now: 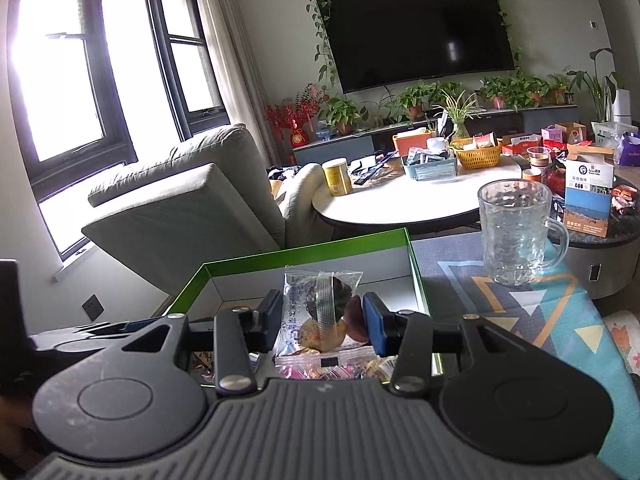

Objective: Organize snacks
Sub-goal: 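Carry both packets over the green box and open both tools to drop them, then grasp a yellow cracker packet with the left tool while the right tool grasps a round-snack bag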

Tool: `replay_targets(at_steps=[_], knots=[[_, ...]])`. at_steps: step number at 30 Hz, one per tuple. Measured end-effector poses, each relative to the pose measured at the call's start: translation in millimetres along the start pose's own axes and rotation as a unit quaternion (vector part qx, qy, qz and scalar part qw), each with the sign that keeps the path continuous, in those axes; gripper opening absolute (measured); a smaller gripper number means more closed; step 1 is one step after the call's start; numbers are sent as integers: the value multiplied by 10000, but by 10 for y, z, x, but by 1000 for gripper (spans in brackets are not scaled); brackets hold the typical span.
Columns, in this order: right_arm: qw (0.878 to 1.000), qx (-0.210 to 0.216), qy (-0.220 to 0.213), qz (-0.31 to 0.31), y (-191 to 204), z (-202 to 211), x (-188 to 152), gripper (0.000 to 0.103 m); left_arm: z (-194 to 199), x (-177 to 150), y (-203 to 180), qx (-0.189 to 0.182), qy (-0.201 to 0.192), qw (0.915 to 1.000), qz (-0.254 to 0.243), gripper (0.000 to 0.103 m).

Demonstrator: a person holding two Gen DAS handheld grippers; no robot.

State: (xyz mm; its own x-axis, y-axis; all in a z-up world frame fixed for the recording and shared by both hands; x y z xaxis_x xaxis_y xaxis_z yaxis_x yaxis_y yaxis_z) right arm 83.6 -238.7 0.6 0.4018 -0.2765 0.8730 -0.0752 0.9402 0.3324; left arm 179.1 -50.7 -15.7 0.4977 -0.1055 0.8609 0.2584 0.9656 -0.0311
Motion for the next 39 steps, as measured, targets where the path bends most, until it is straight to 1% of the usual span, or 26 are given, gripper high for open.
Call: replay_targets(at_steps=[8,13,17,20,23,26,33,39], knots=[[9999,-57,85,-54,-3,-101,-18,45,94,-44,105,44,-22,10000,64,57],[9998,-78,128,-93,-6,-190,-53,45,146,-92,141,50,29,9999,110,57],[9991,-120,278,-308,-63,-284,-127,45,182,-130,143,28,60,10000,50,57],[9985,-101,329,-427,-81,-294,-156,45,194,-144,154,30,90,9999,59,57],[9985,-150,315,-414,-69,-281,-159,45,205,-157,161,31,116,9999,89,57],[9982,-142,415,-409,-55,-292,-179,45,227,-170,158,32,129,9999,100,57],[9981,-85,411,-446,-41,-188,-202,45,307,-196,156,51,161,9998,96,57],[9981,-55,359,-488,-78,46,-215,45,475,-259,194,26,236,9996,129,57]])
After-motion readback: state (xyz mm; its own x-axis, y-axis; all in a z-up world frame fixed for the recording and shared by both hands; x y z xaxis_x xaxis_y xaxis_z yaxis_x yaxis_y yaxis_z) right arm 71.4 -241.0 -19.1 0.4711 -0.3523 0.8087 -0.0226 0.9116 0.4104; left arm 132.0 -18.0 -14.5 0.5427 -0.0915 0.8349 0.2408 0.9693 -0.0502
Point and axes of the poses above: each gripper's, at about its wrist camera, not at the fingertips, and z roughly against the way its jaws point, y to its left, x to its top, the point moved 3 cm from there along -z, roughly the way its jaws point, and after that the axes turned 9 degrees about x, right-handed, at the moved point
